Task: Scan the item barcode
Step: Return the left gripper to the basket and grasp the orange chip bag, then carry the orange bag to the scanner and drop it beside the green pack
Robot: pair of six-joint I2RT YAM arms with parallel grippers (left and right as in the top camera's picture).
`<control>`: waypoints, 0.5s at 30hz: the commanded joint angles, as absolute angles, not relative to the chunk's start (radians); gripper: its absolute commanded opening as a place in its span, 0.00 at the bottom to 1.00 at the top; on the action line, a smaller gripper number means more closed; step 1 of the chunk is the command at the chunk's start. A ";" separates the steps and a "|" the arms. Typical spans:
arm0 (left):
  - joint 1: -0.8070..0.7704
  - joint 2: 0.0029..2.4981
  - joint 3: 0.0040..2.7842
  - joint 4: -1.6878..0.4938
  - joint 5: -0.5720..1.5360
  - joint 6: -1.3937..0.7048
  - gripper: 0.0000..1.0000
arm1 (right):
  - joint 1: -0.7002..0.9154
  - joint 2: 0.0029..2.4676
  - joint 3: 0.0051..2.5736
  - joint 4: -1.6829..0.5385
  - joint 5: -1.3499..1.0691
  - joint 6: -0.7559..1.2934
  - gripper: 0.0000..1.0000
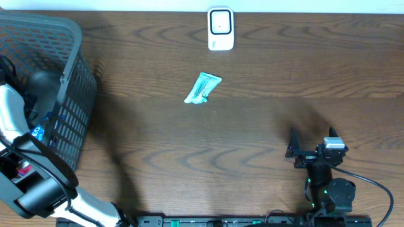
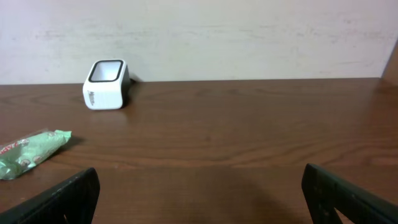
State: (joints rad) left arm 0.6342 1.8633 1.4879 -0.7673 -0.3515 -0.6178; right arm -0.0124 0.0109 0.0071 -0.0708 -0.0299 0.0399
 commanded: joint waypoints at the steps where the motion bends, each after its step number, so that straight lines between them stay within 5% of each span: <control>1: 0.640 1.887 1.480 -0.768 -0.462 -0.622 0.70 | -0.025 0.006 0.006 -0.075 -0.032 0.028 0.99; 5: 0.645 1.930 1.471 -0.768 -0.473 -0.609 0.69 | -0.025 0.006 0.006 -0.075 -0.032 0.028 0.99; 8: 0.645 1.953 1.471 -0.769 -0.471 -0.580 0.57 | -0.025 0.006 0.006 -0.075 -0.032 0.028 0.99; 11: 0.645 1.957 1.471 -0.769 -0.468 -0.569 0.39 | -0.025 0.006 0.006 -0.075 -0.032 0.028 0.99; 14: 0.645 1.947 1.471 -0.774 -0.467 -0.569 0.08 | -0.025 0.006 0.006 -0.075 -0.032 0.028 0.99; 15: 0.645 1.938 1.471 -0.778 -0.458 -0.570 0.07 | -0.025 0.006 0.006 -0.075 -0.032 0.028 0.99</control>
